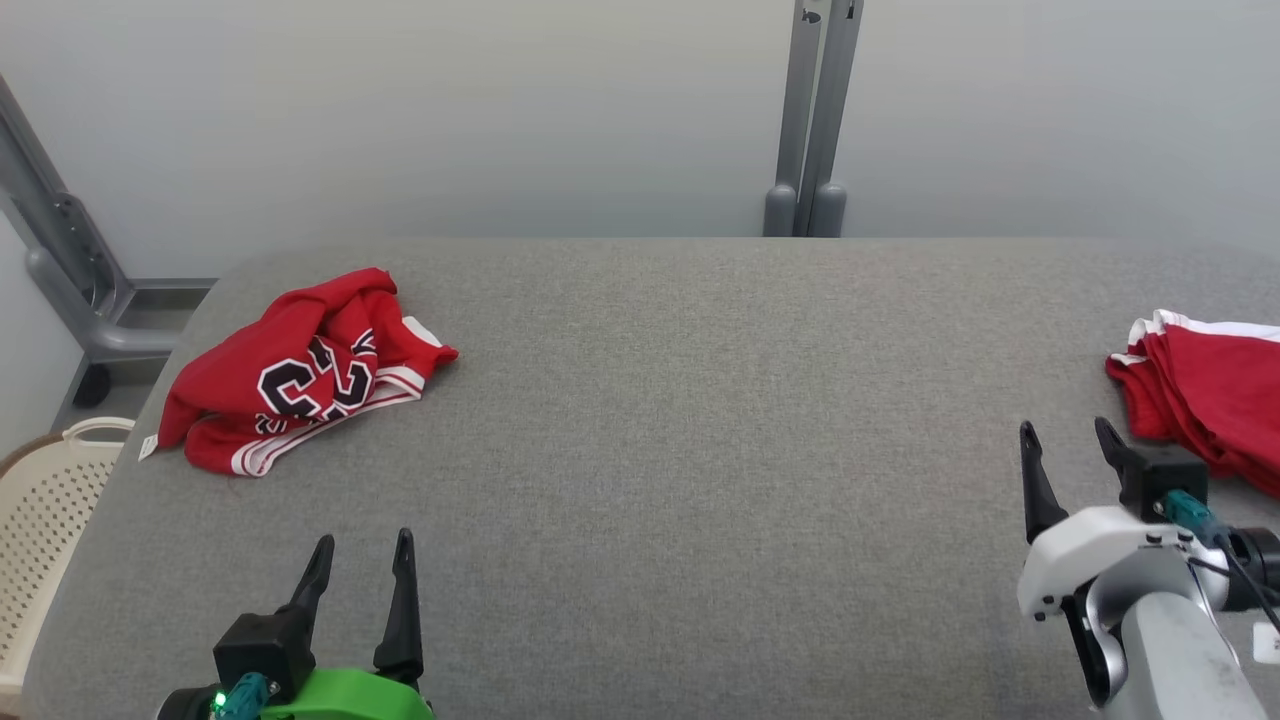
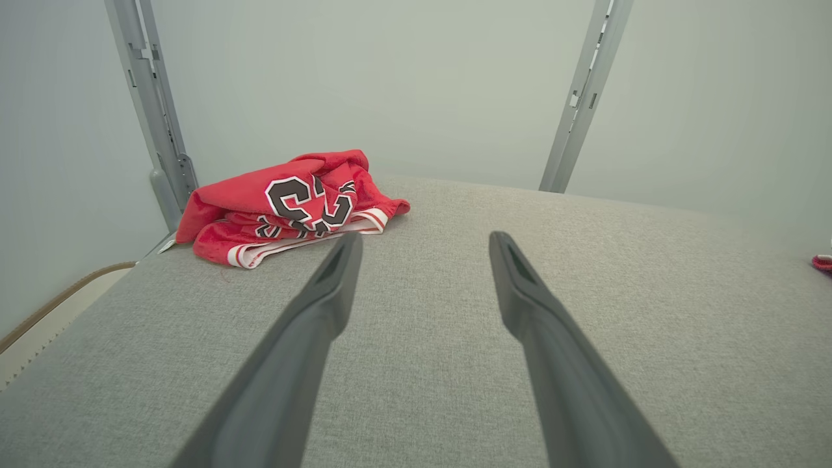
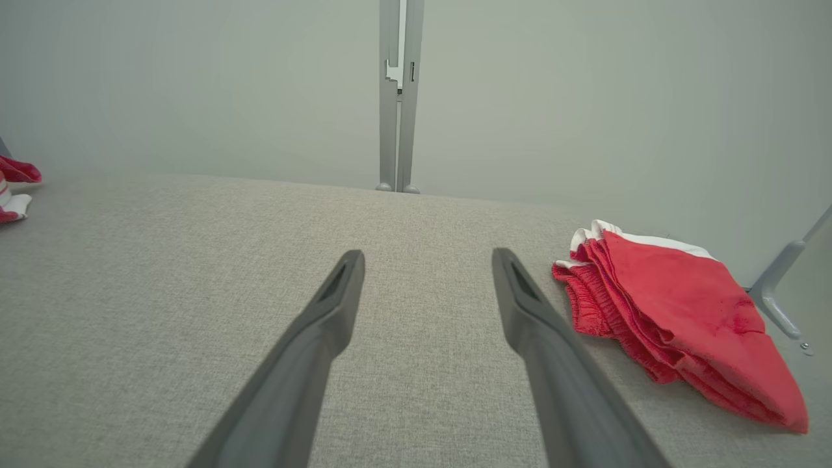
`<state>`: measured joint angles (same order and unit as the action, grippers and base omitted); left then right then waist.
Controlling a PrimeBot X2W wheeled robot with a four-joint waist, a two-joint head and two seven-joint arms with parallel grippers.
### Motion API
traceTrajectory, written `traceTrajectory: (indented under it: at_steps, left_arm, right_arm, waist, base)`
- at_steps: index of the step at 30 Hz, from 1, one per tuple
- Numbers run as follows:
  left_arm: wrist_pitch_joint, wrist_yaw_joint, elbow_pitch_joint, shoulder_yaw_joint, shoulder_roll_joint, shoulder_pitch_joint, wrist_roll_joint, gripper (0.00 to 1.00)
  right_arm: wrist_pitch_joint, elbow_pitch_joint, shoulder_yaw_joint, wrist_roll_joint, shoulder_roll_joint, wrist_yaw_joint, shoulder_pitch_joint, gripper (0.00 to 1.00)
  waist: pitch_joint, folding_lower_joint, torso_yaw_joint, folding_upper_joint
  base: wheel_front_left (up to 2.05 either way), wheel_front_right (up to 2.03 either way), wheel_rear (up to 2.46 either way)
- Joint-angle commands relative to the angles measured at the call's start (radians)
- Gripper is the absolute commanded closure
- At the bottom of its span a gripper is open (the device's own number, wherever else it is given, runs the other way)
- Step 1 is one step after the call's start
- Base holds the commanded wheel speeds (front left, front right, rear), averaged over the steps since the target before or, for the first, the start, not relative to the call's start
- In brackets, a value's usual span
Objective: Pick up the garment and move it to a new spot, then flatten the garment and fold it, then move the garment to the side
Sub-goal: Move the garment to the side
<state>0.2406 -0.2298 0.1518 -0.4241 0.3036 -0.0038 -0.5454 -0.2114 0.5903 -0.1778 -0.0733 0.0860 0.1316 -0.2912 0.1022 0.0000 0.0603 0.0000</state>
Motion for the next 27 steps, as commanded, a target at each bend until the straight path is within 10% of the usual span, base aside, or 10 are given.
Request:
traceTrajectory:
  at_steps: [1,27]
  left_arm:
    - [0.007,0.002,0.011,-0.001,0.016,0.019,0.014,0.0]
    - [0.025,0.044,0.096,0.061,0.025,0.058,0.007,0.0]
  right_arm:
    - [0.005,-0.055,-0.019,0.016,-0.013,-0.002,0.051,0.0]
    - [0.164,-0.272,0.109,0.215,-0.034,-0.002,0.282,0.0]
  waist:
    - [0.017,0.0,-0.01,0.0]
    - [0.028,0.0,-0.018,0.0]
  base:
    - [0.0,0.0,0.0]
    - [0.0,0.0,0.0]
